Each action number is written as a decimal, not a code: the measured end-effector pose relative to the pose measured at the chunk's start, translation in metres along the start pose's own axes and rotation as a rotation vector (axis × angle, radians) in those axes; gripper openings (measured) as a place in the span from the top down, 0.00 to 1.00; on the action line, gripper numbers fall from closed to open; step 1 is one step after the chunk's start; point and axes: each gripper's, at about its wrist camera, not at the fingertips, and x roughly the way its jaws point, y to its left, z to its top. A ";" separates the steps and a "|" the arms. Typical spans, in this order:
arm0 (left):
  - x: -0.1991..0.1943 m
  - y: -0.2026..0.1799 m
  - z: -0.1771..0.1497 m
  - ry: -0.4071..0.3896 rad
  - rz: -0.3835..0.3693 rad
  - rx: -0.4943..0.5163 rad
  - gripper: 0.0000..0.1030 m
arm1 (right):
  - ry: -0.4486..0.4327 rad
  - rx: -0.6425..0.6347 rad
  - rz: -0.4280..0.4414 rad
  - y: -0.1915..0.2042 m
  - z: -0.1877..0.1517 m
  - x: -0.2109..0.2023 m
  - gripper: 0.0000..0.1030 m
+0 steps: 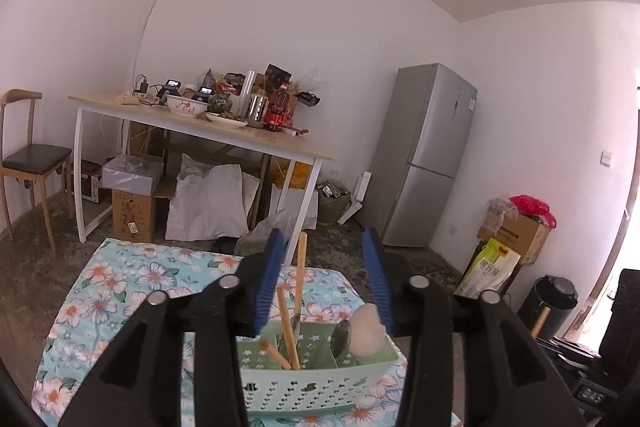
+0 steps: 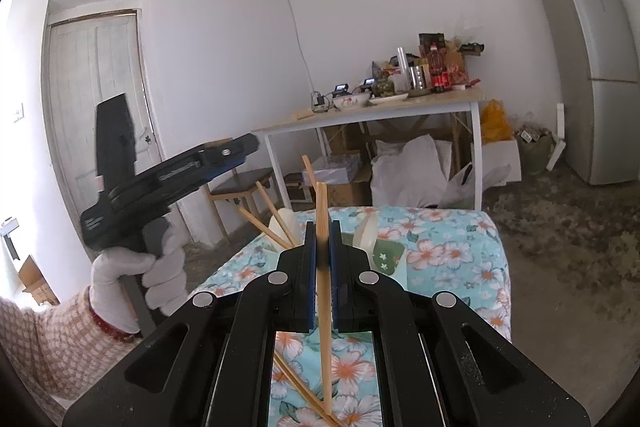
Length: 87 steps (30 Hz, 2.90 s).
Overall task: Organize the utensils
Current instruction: 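Lower the chopstick into the green holder and open the right tool, then grasp the remaining wooden chopsticks with the left tool while the right tool moves toward them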
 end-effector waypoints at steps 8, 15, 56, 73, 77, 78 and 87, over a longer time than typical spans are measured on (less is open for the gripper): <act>-0.059 0.016 -0.020 0.009 -0.014 -0.040 0.33 | -0.033 -0.014 -0.019 0.015 0.014 -0.007 0.96; -0.083 0.032 -0.071 0.135 0.003 -0.022 0.26 | -0.109 -0.038 -0.010 0.025 0.048 -0.003 0.96; -0.048 0.084 -0.177 0.431 0.046 -0.256 0.38 | -0.091 0.022 -0.056 0.002 0.043 0.015 0.58; -0.009 0.165 -0.226 0.524 -0.023 -0.966 0.85 | 0.246 0.310 -0.021 0.002 -0.104 0.023 0.57; -0.009 0.171 -0.230 0.492 -0.025 -1.056 0.85 | 0.245 0.321 -0.005 -0.001 -0.104 0.022 0.57; -0.009 0.171 -0.231 0.484 -0.024 -1.079 0.85 | 0.244 0.325 0.001 -0.003 -0.107 0.020 0.57; -0.006 0.168 -0.224 0.489 0.050 -1.127 0.75 | 0.238 0.352 0.017 -0.007 -0.114 0.012 0.57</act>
